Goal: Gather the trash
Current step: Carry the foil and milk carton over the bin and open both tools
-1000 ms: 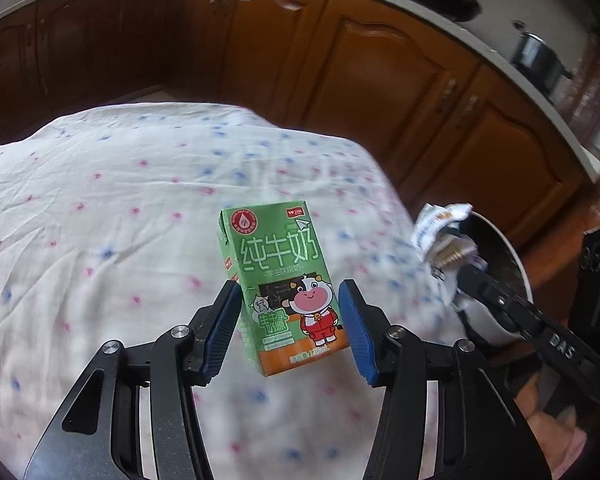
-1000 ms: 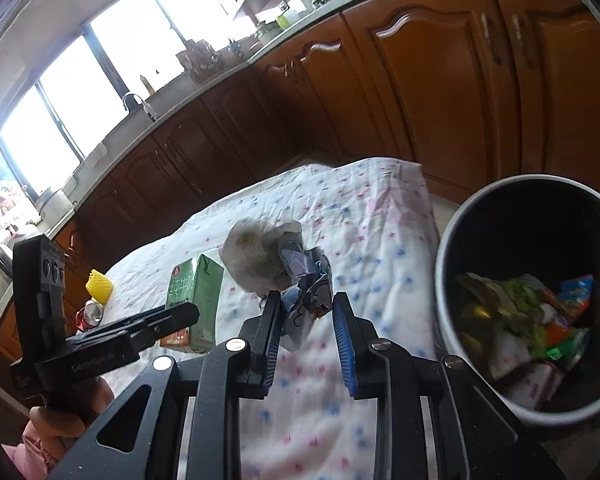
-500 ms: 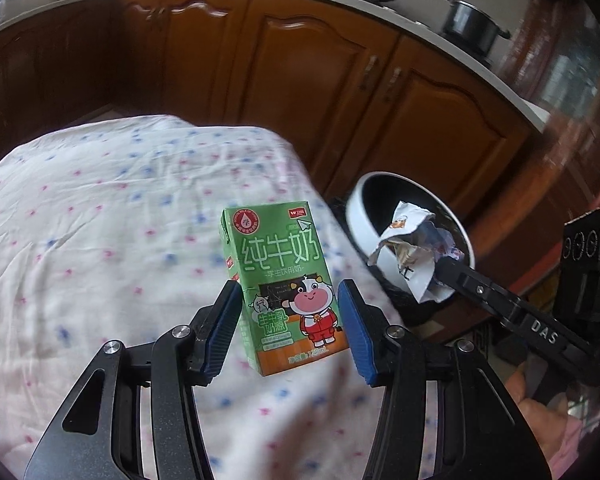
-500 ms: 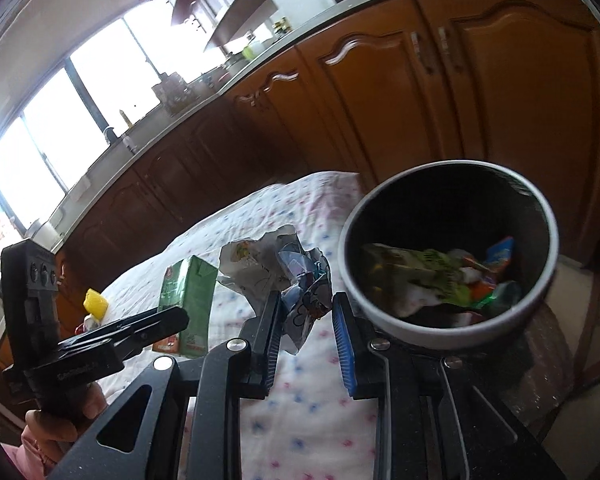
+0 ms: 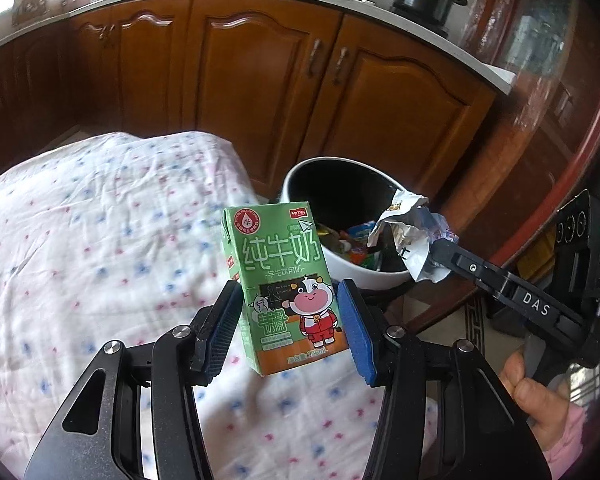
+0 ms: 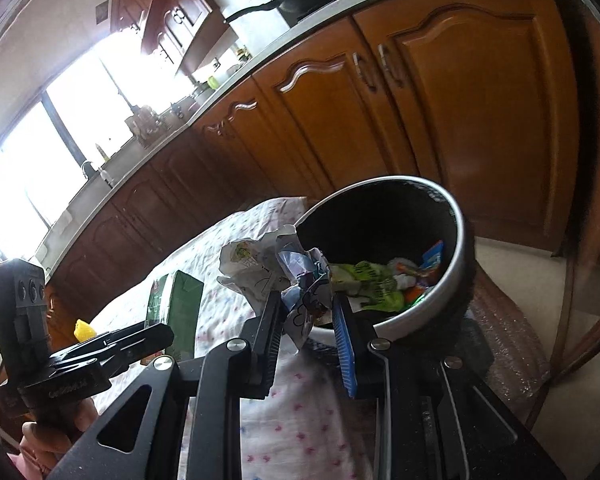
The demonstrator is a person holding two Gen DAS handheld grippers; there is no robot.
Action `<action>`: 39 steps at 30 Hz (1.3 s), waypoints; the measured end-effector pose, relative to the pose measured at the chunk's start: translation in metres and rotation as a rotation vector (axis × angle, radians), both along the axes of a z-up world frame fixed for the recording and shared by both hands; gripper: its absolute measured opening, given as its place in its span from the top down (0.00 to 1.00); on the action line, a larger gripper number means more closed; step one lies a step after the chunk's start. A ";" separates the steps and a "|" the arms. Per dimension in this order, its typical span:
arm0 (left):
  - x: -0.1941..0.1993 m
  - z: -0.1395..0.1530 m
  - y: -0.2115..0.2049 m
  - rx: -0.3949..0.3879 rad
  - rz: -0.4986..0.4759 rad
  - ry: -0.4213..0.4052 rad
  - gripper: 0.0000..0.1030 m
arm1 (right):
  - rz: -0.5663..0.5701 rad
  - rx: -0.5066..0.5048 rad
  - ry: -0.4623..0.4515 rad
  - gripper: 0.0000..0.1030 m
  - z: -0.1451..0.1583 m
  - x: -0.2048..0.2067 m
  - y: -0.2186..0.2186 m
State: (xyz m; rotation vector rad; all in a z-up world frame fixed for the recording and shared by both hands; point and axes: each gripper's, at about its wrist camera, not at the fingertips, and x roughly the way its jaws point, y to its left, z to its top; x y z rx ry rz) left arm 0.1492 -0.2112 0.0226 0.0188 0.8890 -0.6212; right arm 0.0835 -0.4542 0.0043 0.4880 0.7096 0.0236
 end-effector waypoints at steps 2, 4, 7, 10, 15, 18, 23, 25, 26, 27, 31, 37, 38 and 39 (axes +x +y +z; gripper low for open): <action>-0.001 0.002 -0.007 0.003 -0.011 -0.004 0.52 | -0.009 0.003 -0.002 0.75 0.000 -0.001 -0.004; -0.001 0.003 -0.012 0.007 -0.020 -0.008 0.52 | -0.017 0.004 -0.003 0.75 0.000 -0.001 -0.008; 0.001 0.005 -0.019 0.010 -0.032 -0.010 0.52 | -0.028 0.005 -0.005 0.75 -0.001 -0.003 -0.013; 0.002 0.007 -0.027 0.012 -0.042 -0.012 0.52 | -0.038 0.005 -0.005 0.75 -0.002 -0.005 -0.018; 0.002 0.008 -0.039 0.014 -0.056 -0.012 0.52 | -0.052 0.005 -0.009 0.75 -0.003 -0.009 -0.024; 0.003 0.008 -0.042 0.013 -0.064 -0.012 0.52 | -0.060 0.001 -0.010 0.75 -0.002 -0.010 -0.025; 0.007 0.010 -0.053 0.017 -0.078 -0.015 0.52 | -0.071 -0.004 -0.011 0.75 -0.001 -0.011 -0.026; 0.009 0.011 -0.058 0.020 -0.083 -0.017 0.52 | -0.071 -0.008 -0.011 0.75 0.000 -0.009 -0.027; 0.010 0.010 -0.059 0.020 -0.086 -0.017 0.52 | -0.073 -0.012 -0.011 0.75 0.001 -0.009 -0.027; 0.011 0.010 -0.061 0.022 -0.089 -0.016 0.52 | -0.073 -0.016 -0.009 0.75 0.001 -0.008 -0.027; 0.016 0.008 -0.070 0.027 -0.098 -0.009 0.53 | -0.074 -0.023 -0.001 0.75 0.001 -0.002 -0.030; 0.025 0.005 -0.086 0.044 -0.108 -0.002 0.53 | -0.075 -0.032 0.016 0.75 -0.003 0.006 -0.034; 0.027 0.004 -0.088 0.048 -0.109 -0.003 0.53 | -0.075 -0.034 0.018 0.75 -0.003 0.006 -0.034; 0.029 0.003 -0.092 0.056 -0.113 -0.004 0.53 | -0.075 -0.035 0.020 0.75 -0.003 0.007 -0.035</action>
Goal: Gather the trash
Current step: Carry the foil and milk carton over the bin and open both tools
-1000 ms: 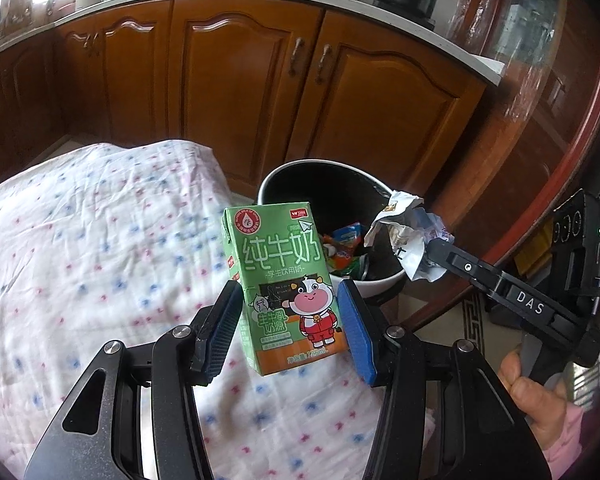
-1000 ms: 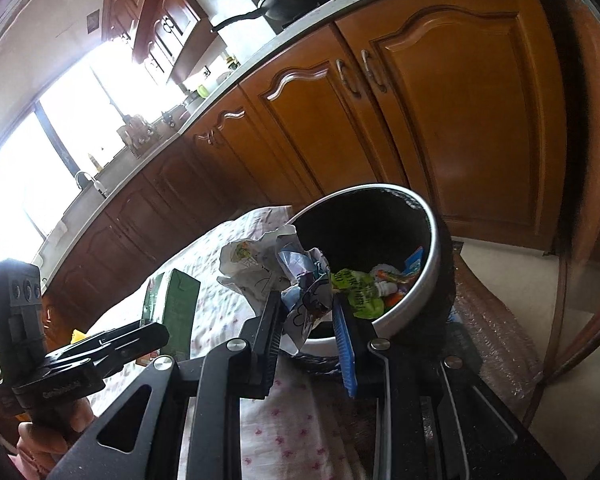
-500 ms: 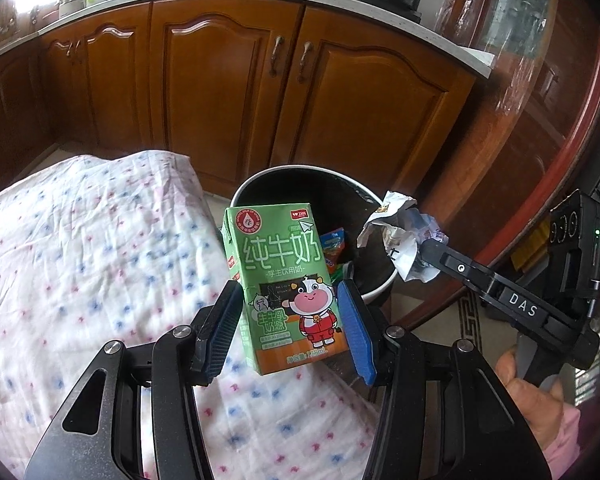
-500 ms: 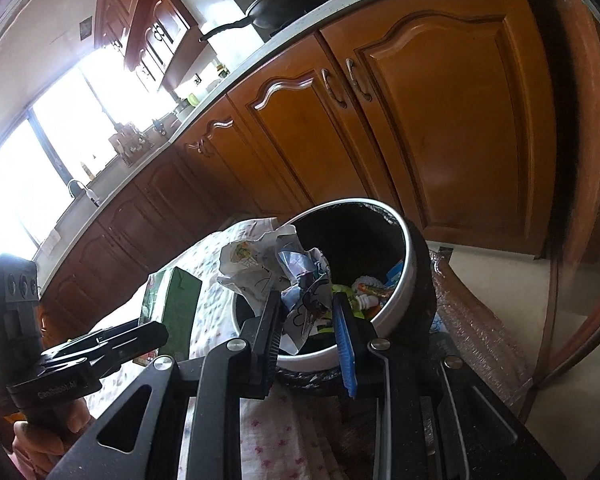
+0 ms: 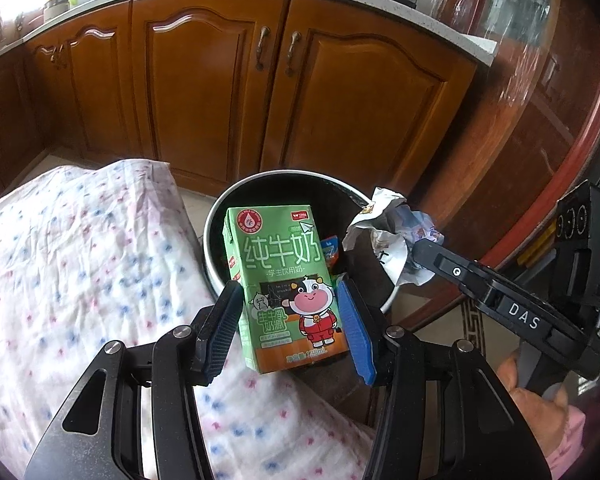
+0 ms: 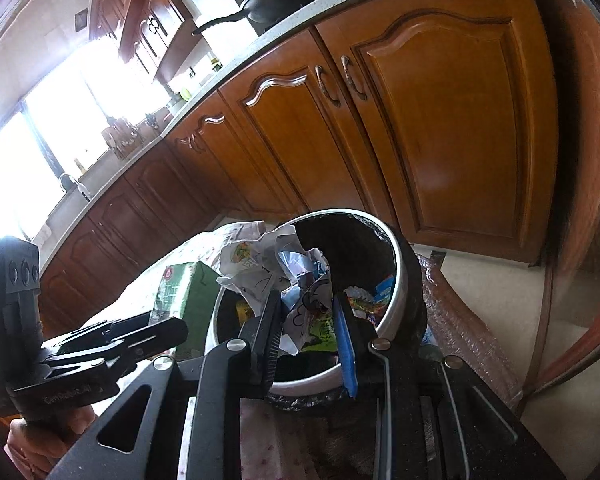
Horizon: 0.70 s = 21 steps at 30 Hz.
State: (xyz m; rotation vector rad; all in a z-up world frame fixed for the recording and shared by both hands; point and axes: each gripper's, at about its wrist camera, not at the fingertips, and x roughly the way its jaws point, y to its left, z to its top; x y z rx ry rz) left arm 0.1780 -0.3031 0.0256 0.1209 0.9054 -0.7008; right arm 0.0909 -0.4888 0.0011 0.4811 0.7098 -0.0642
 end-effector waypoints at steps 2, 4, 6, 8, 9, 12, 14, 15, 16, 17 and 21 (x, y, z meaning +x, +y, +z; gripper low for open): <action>0.003 -0.002 -0.005 0.007 -0.002 0.004 0.53 | 0.000 -0.006 0.004 0.75 0.000 0.002 -0.001; 0.006 -0.004 -0.009 0.013 -0.006 0.004 0.53 | 0.001 -0.016 0.009 0.75 0.000 0.005 -0.001; 0.007 -0.005 -0.014 0.020 -0.008 0.004 0.53 | 0.003 -0.023 0.013 0.75 0.000 0.008 -0.001; 0.010 -0.007 -0.017 0.027 -0.010 0.006 0.53 | 0.007 -0.033 0.021 0.75 0.000 0.012 -0.001; 0.011 -0.008 -0.019 0.029 -0.010 0.008 0.53 | 0.008 -0.036 0.024 0.74 0.000 0.013 -0.001; 0.013 -0.011 -0.020 0.037 -0.010 0.013 0.53 | 0.008 -0.042 0.036 0.74 -0.001 0.017 -0.002; 0.015 -0.013 -0.022 0.040 -0.007 0.021 0.53 | 0.008 -0.046 0.047 0.74 -0.002 0.020 -0.003; 0.016 -0.014 -0.023 0.042 -0.007 0.024 0.53 | 0.008 -0.046 0.052 0.73 -0.003 0.020 -0.003; 0.017 -0.015 -0.023 0.044 -0.007 0.028 0.53 | 0.009 -0.046 0.058 0.73 -0.005 0.021 -0.004; 0.019 -0.016 -0.024 0.046 -0.008 0.031 0.53 | 0.009 -0.047 0.064 0.73 -0.005 0.024 -0.004; 0.022 -0.018 -0.032 0.059 -0.013 0.036 0.53 | 0.013 -0.051 0.086 0.73 -0.008 0.028 -0.006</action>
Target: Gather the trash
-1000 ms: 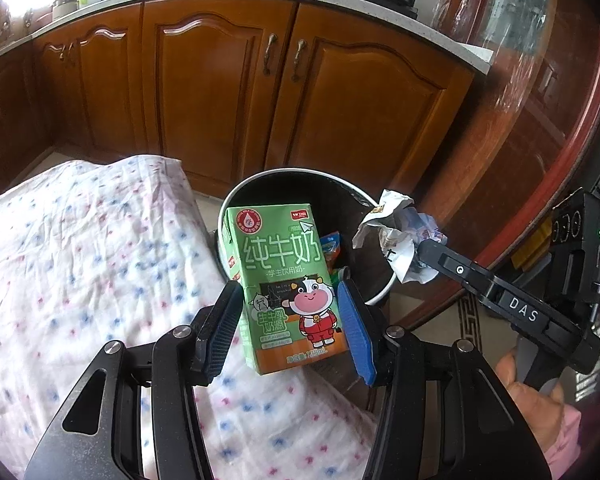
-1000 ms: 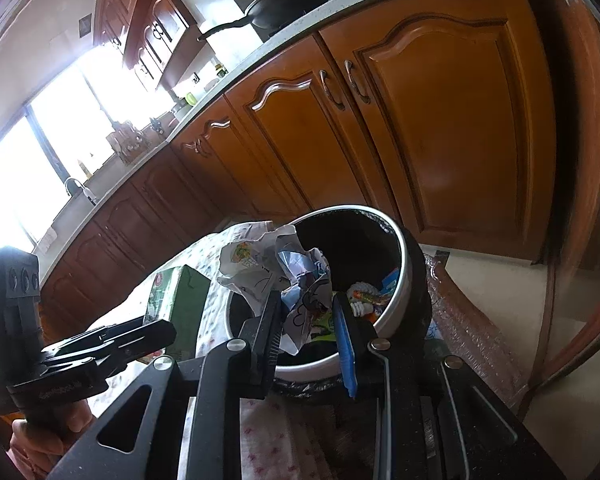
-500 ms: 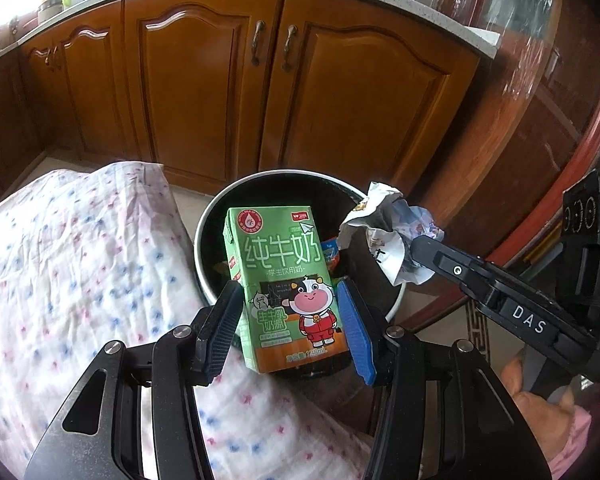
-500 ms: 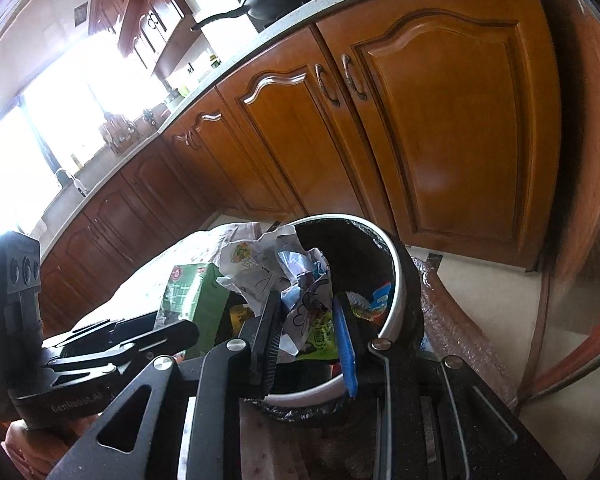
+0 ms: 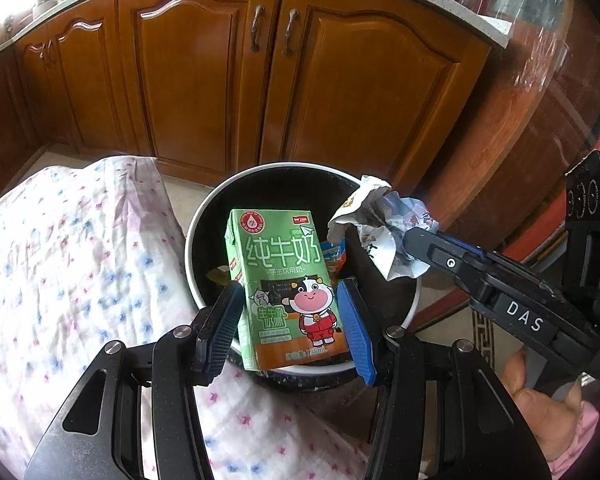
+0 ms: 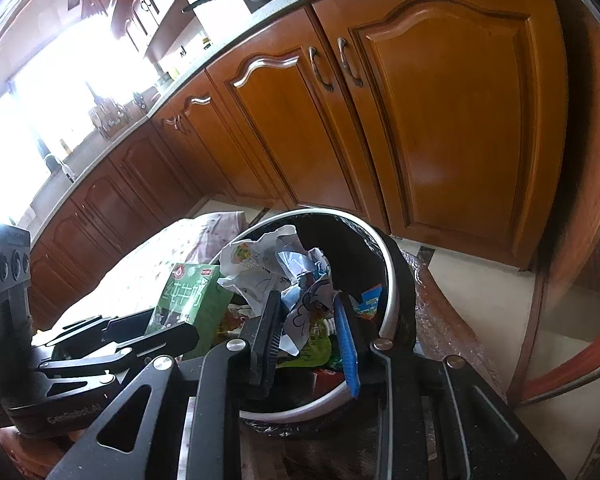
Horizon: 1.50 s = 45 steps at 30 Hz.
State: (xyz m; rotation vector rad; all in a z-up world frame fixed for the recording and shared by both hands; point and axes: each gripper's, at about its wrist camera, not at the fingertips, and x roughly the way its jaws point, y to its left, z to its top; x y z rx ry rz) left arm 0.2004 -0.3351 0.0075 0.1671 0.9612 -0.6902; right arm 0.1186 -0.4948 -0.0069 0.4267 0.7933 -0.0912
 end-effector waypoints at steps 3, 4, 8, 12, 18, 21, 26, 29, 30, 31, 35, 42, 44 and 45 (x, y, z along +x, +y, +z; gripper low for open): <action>0.003 -0.001 -0.006 0.007 -0.005 0.005 0.53 | 0.004 -0.007 0.016 0.73 -0.001 0.006 -0.001; 0.003 -0.001 -0.008 0.010 -0.006 0.006 0.53 | 0.006 -0.009 0.022 0.73 -0.001 0.008 -0.001; 0.004 -0.005 -0.011 0.022 -0.011 0.016 0.53 | 0.004 -0.009 0.033 0.72 -0.003 0.013 -0.001; 0.008 -0.008 -0.014 0.022 -0.005 0.033 0.53 | 0.004 -0.010 0.033 0.72 -0.003 0.016 -0.002; 0.012 -0.010 -0.013 0.019 -0.008 0.044 0.53 | 0.002 -0.010 0.033 0.72 -0.003 0.017 -0.005; 0.014 -0.009 -0.012 0.016 -0.006 0.046 0.53 | 0.001 -0.011 0.033 0.71 -0.004 0.018 -0.005; 0.016 -0.010 -0.012 0.017 -0.008 0.052 0.52 | -0.004 0.002 0.033 0.60 -0.005 0.019 -0.007; 0.017 -0.009 -0.012 0.025 -0.003 0.057 0.52 | -0.007 0.020 0.024 0.49 -0.004 0.019 -0.009; 0.016 -0.008 -0.012 0.022 -0.003 0.058 0.52 | -0.008 0.025 0.020 0.45 -0.003 0.018 -0.010; 0.016 -0.007 -0.011 0.020 -0.003 0.059 0.51 | -0.010 0.025 0.017 0.45 -0.002 0.018 -0.010; 0.015 -0.004 -0.006 0.017 0.008 0.051 0.41 | -0.018 0.042 0.000 0.37 0.002 0.014 -0.010; 0.009 0.003 0.017 -0.018 0.048 0.043 0.36 | -0.025 0.062 -0.048 0.20 0.013 -0.007 0.004; 0.006 0.005 0.028 -0.035 0.063 0.040 0.35 | -0.026 0.071 -0.060 0.16 0.015 -0.014 0.008; 0.004 0.005 0.033 -0.041 0.069 0.038 0.34 | -0.026 0.078 -0.066 0.15 0.016 -0.019 0.012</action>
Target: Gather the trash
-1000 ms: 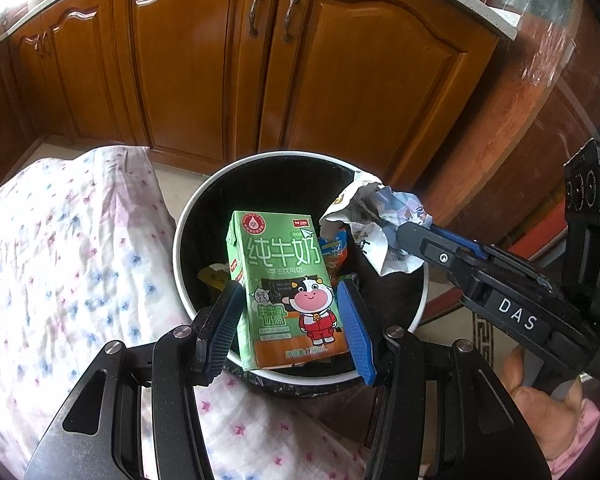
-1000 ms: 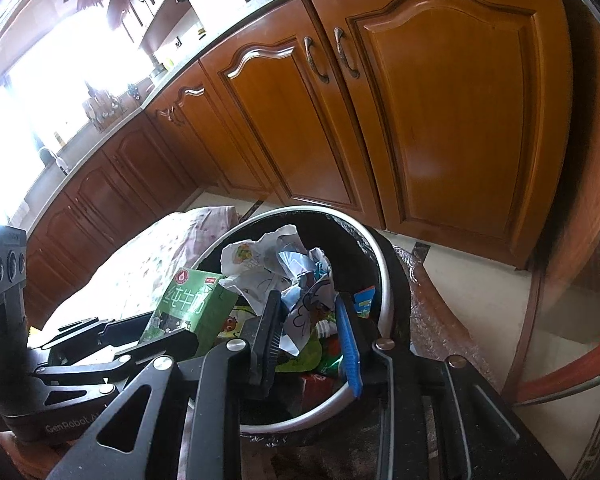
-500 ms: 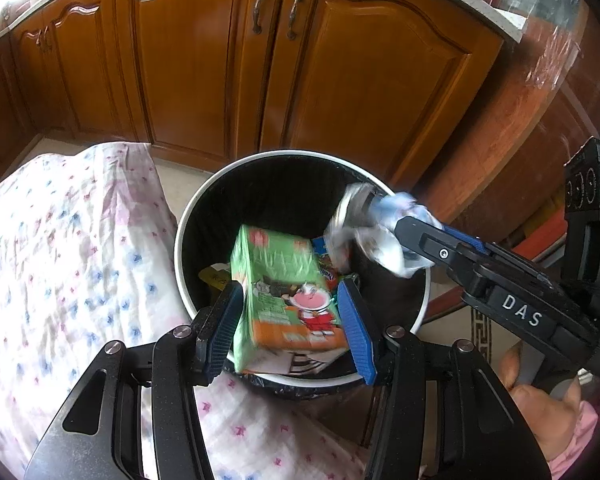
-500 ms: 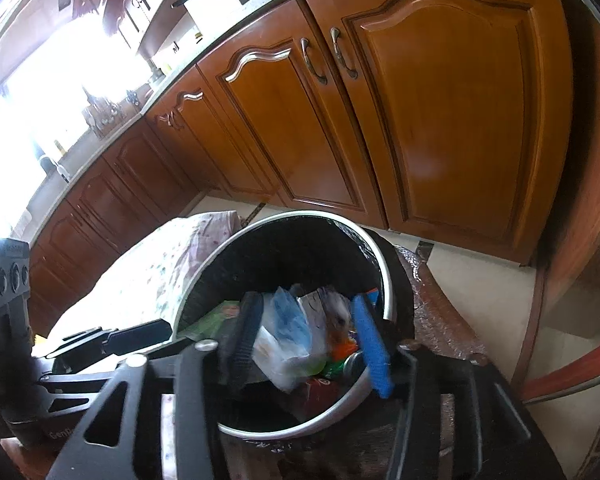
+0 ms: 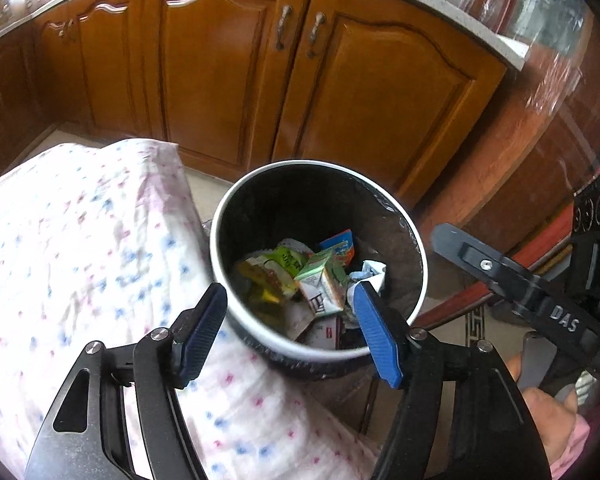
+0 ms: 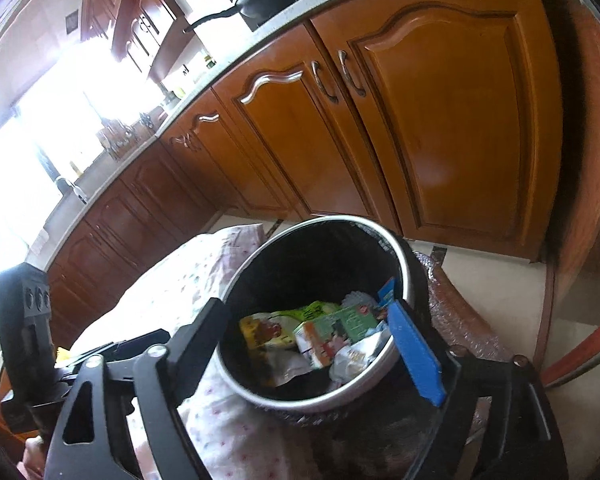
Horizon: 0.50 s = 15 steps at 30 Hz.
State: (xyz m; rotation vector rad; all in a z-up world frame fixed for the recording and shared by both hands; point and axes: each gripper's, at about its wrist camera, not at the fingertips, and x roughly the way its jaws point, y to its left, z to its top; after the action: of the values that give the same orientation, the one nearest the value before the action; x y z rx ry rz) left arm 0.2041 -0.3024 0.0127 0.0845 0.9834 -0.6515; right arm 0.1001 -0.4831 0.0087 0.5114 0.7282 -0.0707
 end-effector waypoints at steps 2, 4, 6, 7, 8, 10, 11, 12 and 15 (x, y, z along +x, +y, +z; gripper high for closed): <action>-0.006 0.001 0.015 -0.024 0.023 -0.003 0.33 | -0.002 0.012 -0.010 0.15 0.000 -0.009 0.007; -0.012 0.001 0.029 -0.052 0.037 0.001 0.31 | -0.004 0.014 -0.020 0.14 0.000 -0.019 0.016; -0.019 0.001 0.044 -0.079 0.062 0.005 0.31 | -0.004 0.013 -0.030 0.12 0.000 -0.028 0.024; -0.023 0.001 0.053 -0.096 0.078 0.008 0.30 | -0.003 0.011 -0.036 0.12 0.000 -0.033 0.028; -0.027 0.000 0.062 -0.112 0.093 0.010 0.30 | -0.005 0.009 -0.042 0.12 0.000 -0.040 0.033; -0.034 0.001 0.078 -0.135 0.115 0.004 0.30 | -0.007 0.009 -0.051 0.11 0.001 -0.050 0.044; -0.040 0.002 0.084 -0.143 0.121 0.000 0.30 | -0.008 0.008 -0.054 0.10 0.001 -0.053 0.046; -0.044 0.002 0.088 -0.148 0.124 -0.003 0.30 | -0.009 0.006 -0.057 0.10 0.002 -0.057 0.050; -0.061 0.003 0.106 -0.171 0.132 -0.026 0.29 | -0.013 -0.007 -0.062 0.09 0.004 -0.068 0.060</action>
State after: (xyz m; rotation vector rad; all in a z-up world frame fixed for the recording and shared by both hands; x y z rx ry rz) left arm 0.1433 -0.1961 0.0153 -0.1218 0.8970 -0.6094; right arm 0.0320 -0.4228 0.0125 0.5100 0.6637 -0.0693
